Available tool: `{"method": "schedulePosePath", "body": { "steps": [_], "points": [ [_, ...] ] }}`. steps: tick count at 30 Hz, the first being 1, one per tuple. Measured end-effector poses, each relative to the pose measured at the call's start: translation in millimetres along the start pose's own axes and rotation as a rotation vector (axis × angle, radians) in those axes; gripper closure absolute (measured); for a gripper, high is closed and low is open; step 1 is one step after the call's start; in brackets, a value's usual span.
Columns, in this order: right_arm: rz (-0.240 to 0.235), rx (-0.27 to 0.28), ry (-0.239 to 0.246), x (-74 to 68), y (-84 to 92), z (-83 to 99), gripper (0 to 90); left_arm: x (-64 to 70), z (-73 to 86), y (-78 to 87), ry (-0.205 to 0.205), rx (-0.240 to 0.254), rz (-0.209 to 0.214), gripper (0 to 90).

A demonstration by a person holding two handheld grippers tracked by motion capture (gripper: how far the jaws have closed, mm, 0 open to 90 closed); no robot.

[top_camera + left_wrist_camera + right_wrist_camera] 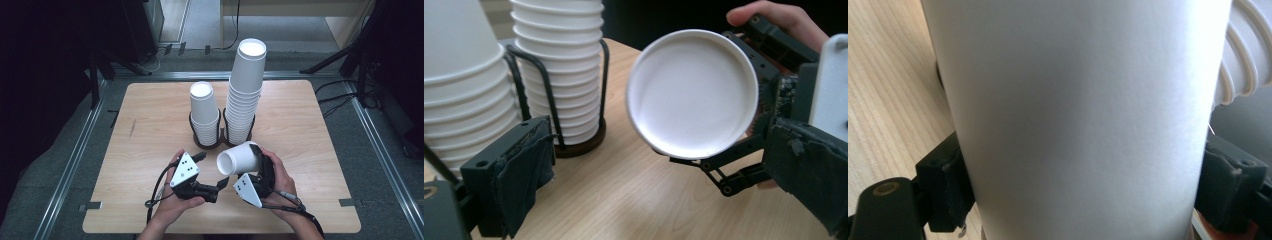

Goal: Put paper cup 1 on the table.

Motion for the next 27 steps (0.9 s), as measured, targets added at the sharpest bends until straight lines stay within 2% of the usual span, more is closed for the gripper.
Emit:
{"method": "schedulePosePath", "body": {
  "steps": [7, 9, 27],
  "points": [
    [-0.023, 0.021, 0.008, -1.4, 2.8, -3.5, 13.5, 3.7, 1.6, -3.6, -0.018, -0.02, 0.013, 0.6],
    [-0.028, 0.027, 0.024, -2.9, 3.4, -4.0, 13.4, 4.4, 2.1, -4.3, -0.02, -0.024, 0.018, 0.6],
    [-0.08, 0.088, 0.046, -10.5, 8.6, -11.0, 13.1, 7.8, 2.9, -8.1, -0.012, -0.048, 0.031, 0.6]
  ]
}}
Point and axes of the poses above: each handheld gripper's, and its own axes: y roughly backward along the jaws, z roughly out of its underside, x roughly to its right, the point moved 2 cm from there along -y, roughly forward along the jaws, and after that the axes turned 3 degrees about -x, right-handed, at the moved point
